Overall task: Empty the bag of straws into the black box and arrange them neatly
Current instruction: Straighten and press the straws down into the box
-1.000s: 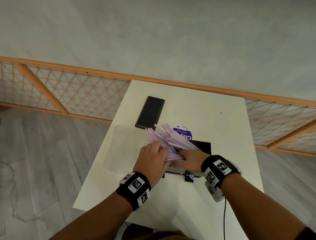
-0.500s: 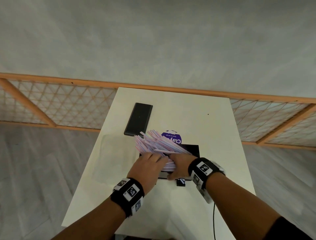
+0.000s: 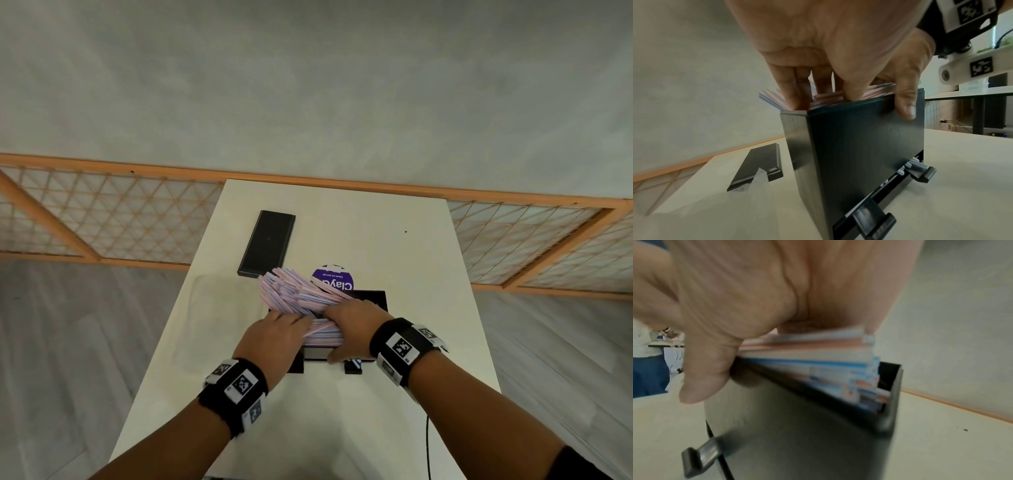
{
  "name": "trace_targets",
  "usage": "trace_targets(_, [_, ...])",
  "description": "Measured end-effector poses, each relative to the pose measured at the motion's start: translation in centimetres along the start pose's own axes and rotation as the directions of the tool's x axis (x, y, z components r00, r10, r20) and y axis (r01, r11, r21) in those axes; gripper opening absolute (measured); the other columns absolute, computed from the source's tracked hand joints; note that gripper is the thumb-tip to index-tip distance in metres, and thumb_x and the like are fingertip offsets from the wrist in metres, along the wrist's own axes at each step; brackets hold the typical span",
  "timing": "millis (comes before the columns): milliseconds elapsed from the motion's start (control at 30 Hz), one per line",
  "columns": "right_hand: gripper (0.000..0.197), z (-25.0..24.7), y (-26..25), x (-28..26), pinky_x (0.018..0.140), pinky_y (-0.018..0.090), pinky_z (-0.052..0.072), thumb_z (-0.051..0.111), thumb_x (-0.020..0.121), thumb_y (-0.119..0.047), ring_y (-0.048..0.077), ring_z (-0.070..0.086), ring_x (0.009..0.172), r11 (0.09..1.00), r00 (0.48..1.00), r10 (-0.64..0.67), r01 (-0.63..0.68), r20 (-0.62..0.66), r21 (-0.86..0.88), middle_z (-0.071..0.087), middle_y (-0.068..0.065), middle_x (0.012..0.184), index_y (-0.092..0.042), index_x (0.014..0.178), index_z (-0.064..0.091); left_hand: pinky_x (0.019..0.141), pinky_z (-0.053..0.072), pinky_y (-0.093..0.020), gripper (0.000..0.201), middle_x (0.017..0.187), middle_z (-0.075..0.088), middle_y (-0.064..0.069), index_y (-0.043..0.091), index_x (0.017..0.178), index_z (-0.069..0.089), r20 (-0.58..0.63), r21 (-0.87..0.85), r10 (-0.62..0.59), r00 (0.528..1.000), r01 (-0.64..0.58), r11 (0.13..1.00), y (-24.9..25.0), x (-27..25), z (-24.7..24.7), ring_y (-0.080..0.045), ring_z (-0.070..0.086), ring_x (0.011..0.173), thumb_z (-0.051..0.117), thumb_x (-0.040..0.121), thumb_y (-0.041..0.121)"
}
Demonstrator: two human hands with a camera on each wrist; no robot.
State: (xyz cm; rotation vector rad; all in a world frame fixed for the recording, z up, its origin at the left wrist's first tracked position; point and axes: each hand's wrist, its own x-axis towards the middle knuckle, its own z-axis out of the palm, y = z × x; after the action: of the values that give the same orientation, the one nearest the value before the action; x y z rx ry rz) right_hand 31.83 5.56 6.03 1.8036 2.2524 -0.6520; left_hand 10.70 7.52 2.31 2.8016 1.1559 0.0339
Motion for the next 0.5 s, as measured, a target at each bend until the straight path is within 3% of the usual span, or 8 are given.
trace_targets(167, [0.06,-0.4,1.1,-1.2,0.086,0.036,0.05,0.072,0.065,-0.064,0.018,0.059,0.097,0.997,0.998,-0.005,0.01,-0.069,0.077,0.064,-0.007,0.108,-0.034,0.115,0.059,0.066,0.06,-0.031,0.04,0.107,0.072,0.004,0.023,0.12,0.068,-0.045,-0.052,-0.062,0.997,0.06,0.997,0.2,-0.2,-1.2,-0.019,0.067,0.095,0.077,0.083,0.036])
trace_targets(333, [0.036,-0.6,2.4,-2.1,0.093,0.036,0.049,0.064,0.085,-0.044,0.019,0.059,0.11,0.991,0.997,0.014,-0.004,-0.079,0.13,0.065,-0.006,0.12,-0.029,0.118,0.066,0.071,0.055,-0.032,0.017,0.1,0.061,0.005,0.028,0.105,0.065,-0.115,-0.025,0.025,0.993,-0.028,0.999,0.8,-0.2,-2.6,-0.019,0.058,0.089,0.062,0.089,0.034])
trace_targets(400, [0.037,-0.1,2.4,-2.1,0.098,0.037,0.049,0.061,0.089,-0.039,0.021,0.057,0.118,0.993,0.998,0.058,-0.055,-0.03,0.103,0.063,-0.004,0.127,-0.029,0.125,0.065,0.067,0.053,-0.031,0.013,0.093,0.059,0.005,0.028,0.096,0.068,-0.083,-0.011,0.053,0.995,-0.054,0.998,1.1,-0.2,-2.6,-0.02,0.056,0.084,0.069,0.084,0.026])
trace_targets(500, [0.03,0.8,2.3,-1.6,0.09,0.039,0.052,0.056,0.091,-0.036,0.028,0.059,0.112,0.996,0.997,0.082,-0.081,-0.003,0.031,0.068,0.002,0.116,-0.028,0.118,0.067,0.055,0.052,-0.03,0.026,0.083,0.06,0.005,0.027,0.087,0.07,-0.011,-0.008,0.034,0.999,-0.034,0.999,1.0,-0.1,-2.0,-0.019,0.062,0.075,0.081,0.066,0.016])
